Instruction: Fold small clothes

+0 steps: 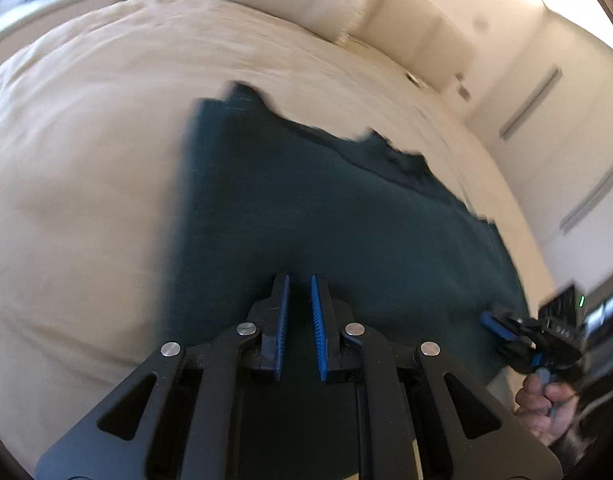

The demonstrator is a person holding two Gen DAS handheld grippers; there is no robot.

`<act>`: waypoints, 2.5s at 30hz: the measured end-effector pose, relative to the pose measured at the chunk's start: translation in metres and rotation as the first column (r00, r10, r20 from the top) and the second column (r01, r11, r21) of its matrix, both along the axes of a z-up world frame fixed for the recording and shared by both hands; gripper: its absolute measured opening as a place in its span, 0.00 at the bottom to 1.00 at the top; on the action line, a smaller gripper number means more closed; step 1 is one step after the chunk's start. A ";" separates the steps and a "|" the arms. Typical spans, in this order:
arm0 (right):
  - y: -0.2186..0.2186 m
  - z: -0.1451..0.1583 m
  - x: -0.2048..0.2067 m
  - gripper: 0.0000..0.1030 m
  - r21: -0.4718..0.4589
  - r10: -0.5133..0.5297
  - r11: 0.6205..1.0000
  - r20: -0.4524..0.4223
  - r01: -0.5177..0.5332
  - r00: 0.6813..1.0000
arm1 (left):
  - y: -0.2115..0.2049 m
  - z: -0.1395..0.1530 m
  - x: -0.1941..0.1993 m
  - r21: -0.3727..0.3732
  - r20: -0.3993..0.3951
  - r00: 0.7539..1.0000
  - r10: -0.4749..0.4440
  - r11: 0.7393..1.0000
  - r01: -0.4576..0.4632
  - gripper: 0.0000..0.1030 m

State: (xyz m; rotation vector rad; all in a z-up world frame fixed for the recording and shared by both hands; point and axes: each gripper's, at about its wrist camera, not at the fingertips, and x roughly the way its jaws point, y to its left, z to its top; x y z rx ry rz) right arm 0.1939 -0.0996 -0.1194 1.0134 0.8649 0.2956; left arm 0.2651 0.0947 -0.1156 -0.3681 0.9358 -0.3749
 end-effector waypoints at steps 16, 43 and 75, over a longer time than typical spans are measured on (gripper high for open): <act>0.000 0.058 0.000 0.45 0.003 -0.061 0.998 0.117 0.061 0.991 | -0.065 0.053 -0.005 0.266 0.096 0.994 -0.058 0.964 0.030 0.11; -0.111 0.065 -0.007 0.44 -0.135 -0.406 0.896 0.140 0.423 0.903 | -0.075 0.002 0.036 0.343 0.047 0.998 -0.041 0.939 0.023 0.11; -0.086 0.083 0.019 0.67 -0.178 -0.185 0.964 0.085 0.197 0.979 | 0.084 0.019 0.028 -0.028 -0.124 0.951 0.283 0.957 -0.289 0.12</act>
